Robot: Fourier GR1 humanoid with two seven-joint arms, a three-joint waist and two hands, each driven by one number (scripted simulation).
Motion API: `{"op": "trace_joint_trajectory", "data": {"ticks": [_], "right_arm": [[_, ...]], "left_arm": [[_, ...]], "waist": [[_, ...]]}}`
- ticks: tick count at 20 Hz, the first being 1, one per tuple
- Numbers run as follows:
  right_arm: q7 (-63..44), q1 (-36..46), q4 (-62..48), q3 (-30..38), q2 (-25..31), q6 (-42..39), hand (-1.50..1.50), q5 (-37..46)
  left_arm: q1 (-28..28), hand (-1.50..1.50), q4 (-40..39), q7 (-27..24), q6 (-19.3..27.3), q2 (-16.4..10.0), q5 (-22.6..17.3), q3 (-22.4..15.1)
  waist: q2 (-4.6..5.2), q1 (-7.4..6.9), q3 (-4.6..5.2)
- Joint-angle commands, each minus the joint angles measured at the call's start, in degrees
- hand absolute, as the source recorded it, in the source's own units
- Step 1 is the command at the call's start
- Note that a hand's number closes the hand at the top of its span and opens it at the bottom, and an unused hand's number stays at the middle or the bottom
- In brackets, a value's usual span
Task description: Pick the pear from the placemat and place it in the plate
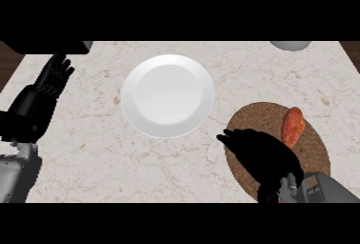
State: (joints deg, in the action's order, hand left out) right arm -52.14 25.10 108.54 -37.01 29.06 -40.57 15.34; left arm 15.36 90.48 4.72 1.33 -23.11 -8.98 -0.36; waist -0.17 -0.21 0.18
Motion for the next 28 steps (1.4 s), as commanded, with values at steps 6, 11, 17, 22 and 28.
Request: {"op": "trace_joint_trajectory", "data": {"ticks": [6, 11, 17, 22, 28], "right_arm": [[-5.5, 0.6, -4.0, -2.7, 1.4, -5.2, -1.5, 6.0], [-5.2, 1.7, -10.2, -2.6, 0.3, -6.6, -1.5, 8.2], [1.2, -4.5, -12.3, -3.5, 0.7, -2.7, -1.5, 15.8], [2.4, -6.8, -10.9, 0.5, 1.3, -8.0, -1.5, 16.2], [8.5, -8.2, -18.7, 1.0, -0.3, -5.5, -1.5, 23.6]], "left_arm": [[3.6, 0.0, -2.5, 1.1, 0.1, 1.2, 1.2, 0.7], [-1.8, 0.0, 1.2, -0.7, -2.1, 0.5, -0.1, 1.9], [-0.2, 0.0, -0.3, -0.1, -1.1, 3.3, 2.3, 0.7], [-1.1, 0.0, 5.2, 4.1, -1.1, 3.4, 2.5, 1.7], [-2.4, 0.0, 4.7, 1.7, -2.8, 4.7, 4.3, 1.7]], "waist": [[0.19, 0.61, -0.15], [0.18, -0.36, -0.14], [0.2, 0.31, -0.19], [0.08, 0.19, -0.19], [0.15, 0.04, -0.2]]}}
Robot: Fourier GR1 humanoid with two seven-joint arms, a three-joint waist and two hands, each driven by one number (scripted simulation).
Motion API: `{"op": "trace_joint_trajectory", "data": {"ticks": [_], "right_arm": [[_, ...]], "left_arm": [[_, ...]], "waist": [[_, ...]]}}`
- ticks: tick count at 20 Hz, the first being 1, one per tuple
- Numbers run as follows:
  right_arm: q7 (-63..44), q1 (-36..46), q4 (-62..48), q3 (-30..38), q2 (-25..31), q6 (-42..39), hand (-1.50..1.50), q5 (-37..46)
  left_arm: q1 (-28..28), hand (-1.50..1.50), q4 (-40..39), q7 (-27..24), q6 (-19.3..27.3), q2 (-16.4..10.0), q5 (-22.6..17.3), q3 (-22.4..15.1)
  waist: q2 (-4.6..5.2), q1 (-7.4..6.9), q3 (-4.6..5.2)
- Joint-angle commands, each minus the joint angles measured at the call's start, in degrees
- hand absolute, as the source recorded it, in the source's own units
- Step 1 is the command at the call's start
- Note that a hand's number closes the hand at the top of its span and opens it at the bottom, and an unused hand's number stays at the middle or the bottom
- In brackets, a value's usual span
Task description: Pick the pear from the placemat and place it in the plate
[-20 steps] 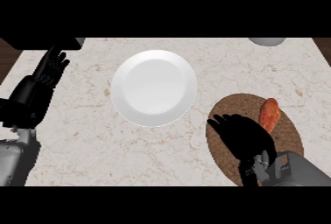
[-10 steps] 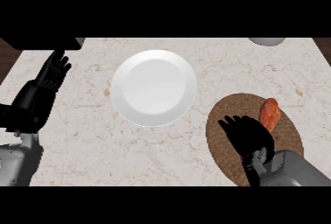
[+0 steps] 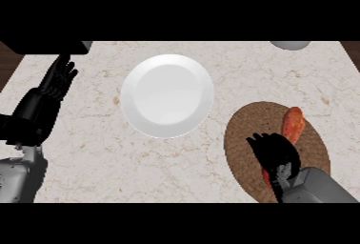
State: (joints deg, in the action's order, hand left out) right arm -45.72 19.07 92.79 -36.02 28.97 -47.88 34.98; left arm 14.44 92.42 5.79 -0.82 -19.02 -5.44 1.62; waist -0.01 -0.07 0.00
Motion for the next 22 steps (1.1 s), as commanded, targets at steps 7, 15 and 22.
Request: {"op": "trace_joint_trajectory", "data": {"ticks": [7, 15, 22], "right_arm": [[10.7, 3.1, -5.0, 2.3, -2.8, 5.7, 1.5, 7.1], [33.9, 11.5, -16.9, 9.0, 6.5, 24.5, 1.5, 11.2], [50.8, 20.1, -27.3, 19.9, 12.1, 33.8, 1.5, 6.8]], "left_arm": [[2.6, 0.0, 0.6, 3.1, 0.0, 2.1, 1.7, 0.0], [2.9, 0.0, -0.4, 0.5, -1.4, 2.4, 1.6, -0.2], [4.2, 0.0, 0.5, 0.4, -2.2, 3.5, 0.8, -1.4]], "waist": [[0.1, -0.17, -0.04], [1.54, -2.67, -0.34], [3.04, -5.79, -0.62]]}}
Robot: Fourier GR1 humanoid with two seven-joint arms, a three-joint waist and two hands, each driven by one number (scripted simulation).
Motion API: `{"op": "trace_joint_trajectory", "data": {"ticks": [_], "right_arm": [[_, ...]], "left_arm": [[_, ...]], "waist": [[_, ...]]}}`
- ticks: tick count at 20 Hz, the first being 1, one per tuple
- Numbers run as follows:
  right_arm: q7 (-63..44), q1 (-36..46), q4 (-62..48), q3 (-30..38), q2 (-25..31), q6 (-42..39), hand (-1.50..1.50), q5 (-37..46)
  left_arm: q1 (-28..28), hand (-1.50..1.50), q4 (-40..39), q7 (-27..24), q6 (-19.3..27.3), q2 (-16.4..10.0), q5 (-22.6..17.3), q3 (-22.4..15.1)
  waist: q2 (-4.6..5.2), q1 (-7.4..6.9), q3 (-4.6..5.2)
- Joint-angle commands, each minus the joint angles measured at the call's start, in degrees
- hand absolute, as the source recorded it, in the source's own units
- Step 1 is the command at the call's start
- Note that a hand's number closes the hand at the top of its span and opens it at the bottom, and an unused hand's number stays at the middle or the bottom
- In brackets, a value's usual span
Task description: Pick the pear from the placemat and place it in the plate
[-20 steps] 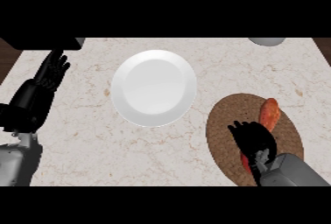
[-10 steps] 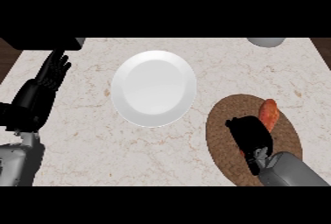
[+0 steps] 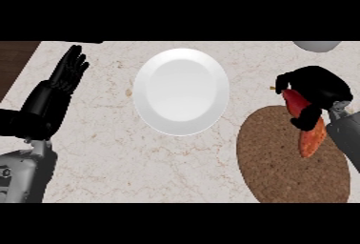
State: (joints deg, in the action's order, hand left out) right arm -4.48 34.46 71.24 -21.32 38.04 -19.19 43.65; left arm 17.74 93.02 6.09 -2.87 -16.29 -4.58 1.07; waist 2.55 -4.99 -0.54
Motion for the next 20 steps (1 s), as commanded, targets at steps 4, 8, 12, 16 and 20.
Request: {"op": "trace_joint_trajectory", "data": {"ticks": [4, 8, 12, 16, 20], "right_arm": [[21.9, 7.6, -13.6, 8.2, 4.1, 9.3, 1.5, -4.2], [34.7, 12.2, -19.6, 12.3, 3.5, 7.8, 1.5, -10.4], [44.8, 16.2, -24.9, 14.7, -1.0, 4.5, 1.5, -16.1], [51.4, 21.6, -32.0, 16.4, -2.9, -1.8, 1.5, -19.3], [51.7, 29.7, -39.2, 14.9, -6.3, -3.9, 1.5, -16.6]], "left_arm": [[1.8, 0.0, -0.3, -0.5, 0.1, 0.8, 0.7, -1.1], [1.6, 0.0, 0.4, 1.0, 0.1, 0.7, 0.3, -0.9], [2.8, 0.0, -2.8, 0.3, 0.7, 1.3, 1.2, -0.8], [3.1, 0.0, -3.6, 0.9, 0.3, 0.2, 0.7, 0.6], [0.9, 0.0, -1.2, 1.2, -1.2, -0.8, 0.1, 0.9]], "waist": [[0.56, -1.42, -0.03], [-0.42, -1.24, 0.12], [-0.45, 0.13, 0.27], [-0.91, 0.72, 0.39], [-1.55, 1.07, 0.49]]}}
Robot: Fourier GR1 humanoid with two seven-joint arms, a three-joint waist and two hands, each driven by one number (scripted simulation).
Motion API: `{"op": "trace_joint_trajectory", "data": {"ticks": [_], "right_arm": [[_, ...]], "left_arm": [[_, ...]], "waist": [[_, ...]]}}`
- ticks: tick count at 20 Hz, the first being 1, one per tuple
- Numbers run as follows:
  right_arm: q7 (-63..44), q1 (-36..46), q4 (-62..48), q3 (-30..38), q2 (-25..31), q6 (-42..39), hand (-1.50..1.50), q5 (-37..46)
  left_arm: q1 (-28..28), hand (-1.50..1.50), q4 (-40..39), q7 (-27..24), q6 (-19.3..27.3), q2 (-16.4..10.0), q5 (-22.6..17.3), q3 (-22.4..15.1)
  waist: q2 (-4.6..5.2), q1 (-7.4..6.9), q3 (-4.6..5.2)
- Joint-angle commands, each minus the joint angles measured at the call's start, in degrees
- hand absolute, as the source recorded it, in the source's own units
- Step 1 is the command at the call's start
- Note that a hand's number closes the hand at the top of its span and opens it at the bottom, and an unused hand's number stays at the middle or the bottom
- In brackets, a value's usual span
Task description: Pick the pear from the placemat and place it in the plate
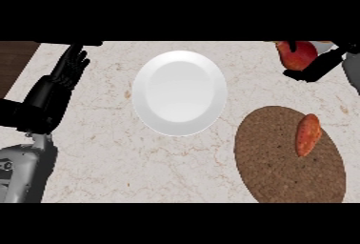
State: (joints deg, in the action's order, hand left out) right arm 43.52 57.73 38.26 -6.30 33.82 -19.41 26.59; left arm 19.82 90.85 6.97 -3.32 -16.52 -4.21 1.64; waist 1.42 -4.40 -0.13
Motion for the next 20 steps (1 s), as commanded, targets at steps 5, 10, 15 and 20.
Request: {"op": "trace_joint_trajectory", "data": {"ticks": [5, 10, 15, 20], "right_arm": [[0.6, 11.6, -9.2, -1.2, -10.3, -1.1, 1.5, 1.1], [-1.5, 14.5, -12.1, -0.5, -15.9, -2.1, 1.5, 0.2], [-5.3, 13.7, -13.5, -2.5, -24.4, 1.6, 1.5, 2.4], [-12.2, 16.9, -16.6, -3.0, -32.5, 8.1, 1.5, 4.7]], "left_arm": [[0.2, 0.0, -1.2, 0.5, -1.2, -1.7, -1.2, 2.9], [-4.2, 0.0, 1.8, -1.5, -0.9, -0.4, 0.0, 1.7], [-1.4, 0.0, 0.1, -0.1, 0.1, -0.1, 1.2, 2.0], [0.2, 0.0, -0.2, 1.1, 1.0, 0.7, 2.0, 1.7]], "waist": [[-0.67, 1.56, 0.13], [-0.89, 1.9, 0.14], [-0.94, 2.68, 0.14], [-0.76, 2.59, 0.16]]}}
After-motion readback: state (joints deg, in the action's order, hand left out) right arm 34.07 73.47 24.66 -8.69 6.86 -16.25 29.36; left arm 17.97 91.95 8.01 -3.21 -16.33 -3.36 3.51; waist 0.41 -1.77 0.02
